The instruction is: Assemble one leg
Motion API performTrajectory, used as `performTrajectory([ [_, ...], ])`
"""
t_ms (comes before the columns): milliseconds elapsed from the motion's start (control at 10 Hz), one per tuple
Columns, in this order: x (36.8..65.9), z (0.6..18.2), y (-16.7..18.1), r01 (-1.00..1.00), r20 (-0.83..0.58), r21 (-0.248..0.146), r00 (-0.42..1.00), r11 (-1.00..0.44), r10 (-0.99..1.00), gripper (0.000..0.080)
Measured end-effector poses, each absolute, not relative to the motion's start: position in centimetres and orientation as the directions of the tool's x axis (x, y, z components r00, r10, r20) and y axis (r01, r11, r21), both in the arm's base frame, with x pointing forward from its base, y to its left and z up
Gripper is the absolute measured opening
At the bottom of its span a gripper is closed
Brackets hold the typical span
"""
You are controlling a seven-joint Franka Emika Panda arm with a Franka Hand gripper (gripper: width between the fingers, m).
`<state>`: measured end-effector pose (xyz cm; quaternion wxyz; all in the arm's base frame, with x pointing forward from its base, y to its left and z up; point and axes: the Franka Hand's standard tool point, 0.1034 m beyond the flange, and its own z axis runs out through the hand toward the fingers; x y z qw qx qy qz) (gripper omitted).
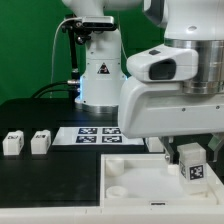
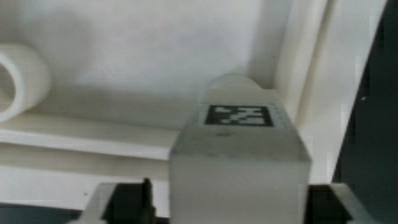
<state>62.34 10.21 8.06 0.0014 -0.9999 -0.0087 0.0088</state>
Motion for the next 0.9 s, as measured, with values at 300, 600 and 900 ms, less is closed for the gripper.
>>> performTrajectory([
  [300, 62.32, 8.01, 10.23, -0.285, -0.018, 0.003, 0.958, -0.958, -0.285, 0.0296],
  [600, 62.74, 7.91, 10.32, -0.661, 0.008, -0.030, 0.750, -0.750, -0.661, 0.0295],
  [900, 62.75, 7.74, 10.89, -0.934, 0.001, -0.100, 0.344, -0.343, -0.939, 0.0295],
])
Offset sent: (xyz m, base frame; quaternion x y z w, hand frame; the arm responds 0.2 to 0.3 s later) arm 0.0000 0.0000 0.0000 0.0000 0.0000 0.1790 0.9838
